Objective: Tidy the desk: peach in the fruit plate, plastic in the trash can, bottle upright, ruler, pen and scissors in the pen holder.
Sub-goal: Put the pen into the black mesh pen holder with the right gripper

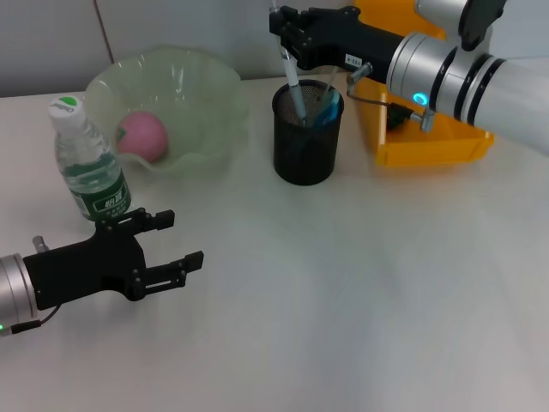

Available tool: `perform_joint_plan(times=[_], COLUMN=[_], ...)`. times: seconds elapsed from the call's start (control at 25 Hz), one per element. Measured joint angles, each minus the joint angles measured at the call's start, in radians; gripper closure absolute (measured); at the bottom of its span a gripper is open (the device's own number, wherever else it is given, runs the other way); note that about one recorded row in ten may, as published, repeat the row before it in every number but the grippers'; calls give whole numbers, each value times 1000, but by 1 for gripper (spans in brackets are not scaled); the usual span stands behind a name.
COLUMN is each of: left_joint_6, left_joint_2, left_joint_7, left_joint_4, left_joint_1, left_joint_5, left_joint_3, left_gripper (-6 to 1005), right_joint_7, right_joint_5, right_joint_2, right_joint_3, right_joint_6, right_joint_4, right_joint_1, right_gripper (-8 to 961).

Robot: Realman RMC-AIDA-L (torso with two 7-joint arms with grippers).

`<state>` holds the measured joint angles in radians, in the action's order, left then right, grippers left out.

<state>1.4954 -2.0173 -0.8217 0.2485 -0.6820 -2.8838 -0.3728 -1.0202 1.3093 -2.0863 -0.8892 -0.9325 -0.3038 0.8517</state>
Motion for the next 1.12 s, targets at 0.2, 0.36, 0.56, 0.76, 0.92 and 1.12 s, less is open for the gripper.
perform_joint_plan(times=[0.2,0.36,0.56,0.76,0.92,1.12], left_joint_6=[-1,-1,-1,-1,-1,-1], left_joint_2=[-1,-2,-6,-9,-9,-10], left_joint_7=[-3,-5,-8,-15,-18,-19], left_joint_4=[0,0,-1,-2,-2,-2], left_joint_1=[0,-1,0,-1,-4,-2], left_joint_5=[0,0,-2,-3,-4,-4], left_joint_3=[0,0,0,0,1,3], left_gripper=[202,202,202,202,202,202], right_joint_7=[28,35,40,41,41,32], right_joint_5=[-18,-18,-19,-17,-17,-19], right_joint_2=[0,0,0,0,0,0], right_joint_3=[-3,-7,-7,-8,-8,-7], right_joint_6=[1,7,22,30,27,27], right_joint_4=[18,26,36,44,44,45], right_joint_1=[0,1,3,4,-1,-3], right_gripper=[705,701,697,692,688,683])
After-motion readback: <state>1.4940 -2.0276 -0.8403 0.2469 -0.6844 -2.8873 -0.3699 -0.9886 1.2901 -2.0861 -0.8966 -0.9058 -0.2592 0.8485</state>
